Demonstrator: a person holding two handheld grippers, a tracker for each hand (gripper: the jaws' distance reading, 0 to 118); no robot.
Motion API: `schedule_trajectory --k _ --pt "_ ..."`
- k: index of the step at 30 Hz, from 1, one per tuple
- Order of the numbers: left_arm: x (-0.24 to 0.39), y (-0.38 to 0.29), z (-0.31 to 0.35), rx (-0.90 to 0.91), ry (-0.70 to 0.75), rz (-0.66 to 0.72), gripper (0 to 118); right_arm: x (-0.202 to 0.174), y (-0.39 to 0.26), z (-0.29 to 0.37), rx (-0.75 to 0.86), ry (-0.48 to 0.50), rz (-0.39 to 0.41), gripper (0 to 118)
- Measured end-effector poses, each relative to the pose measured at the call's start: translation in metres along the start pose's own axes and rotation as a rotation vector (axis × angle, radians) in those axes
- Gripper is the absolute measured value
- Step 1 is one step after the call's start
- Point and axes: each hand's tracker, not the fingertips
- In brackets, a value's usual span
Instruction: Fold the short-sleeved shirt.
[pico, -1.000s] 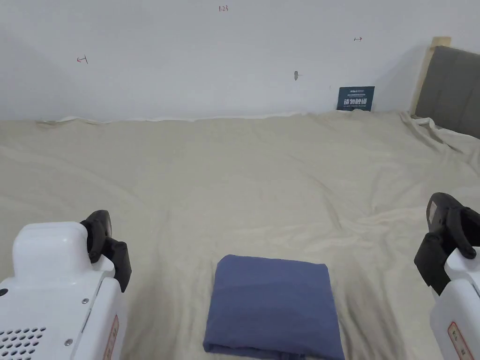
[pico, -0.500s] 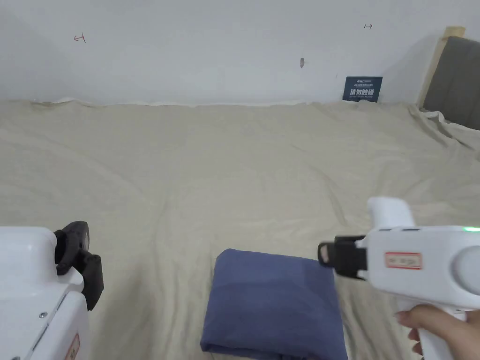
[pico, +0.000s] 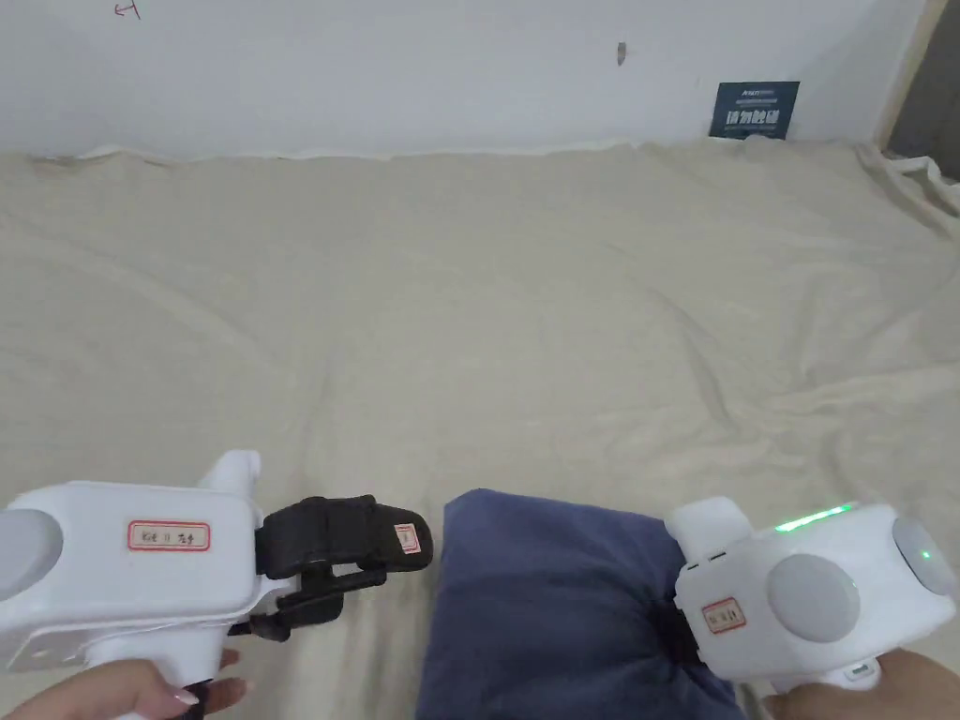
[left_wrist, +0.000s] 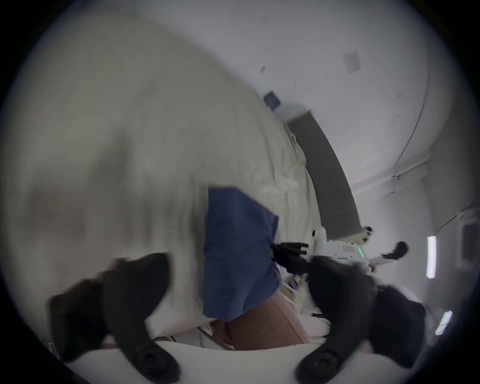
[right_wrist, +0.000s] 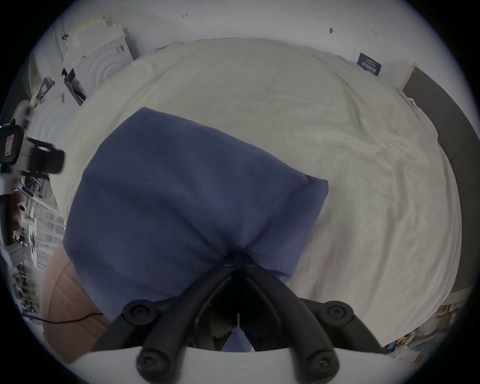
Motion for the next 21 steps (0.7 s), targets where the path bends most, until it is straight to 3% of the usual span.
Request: schedule_trajectory --k 3,5,8,10,12,19,20,21 --pt "-0.02 0.018 -0.035 -0.15 0.024 0.033 118 0.007 -0.01 0.001 0.041 0.049 -0.103 0" --pt "-0.034 0.026 -0.055 -0.217 0.066 0.084 118 0.011 -0.012 0.002 0.051 0.059 -0.115 0" --pt "-0.027 0.028 -0.063 -0.213 -0.184 0.087 118 0.012 -0.012 0.002 0.049 0.069 -0.102 0" --pt "-0.023 0.023 -0.078 -0.298 -0.356 0.172 118 0.014 -0.01 0.0 0.045 0.078 -0.101 0" --pt "-0.018 0.015 -0.101 -0.335 -0.323 0.21 118 0.017 -0.011 0.0 0.042 0.089 -0.107 0" --pt "0.005 0.014 -0.094 -0.281 -0.107 0.029 113 0.032 -0.018 -0.002 0.069 0.171 -0.187 0" --pt "0.008 0.013 -0.091 -0.274 -0.038 -0.008 105 0.034 -0.019 -0.002 0.074 0.184 -0.209 0" --pt "0.01 0.013 -0.088 -0.268 0.066 -0.066 73 0.036 -0.02 -0.003 0.077 0.199 -0.234 0"
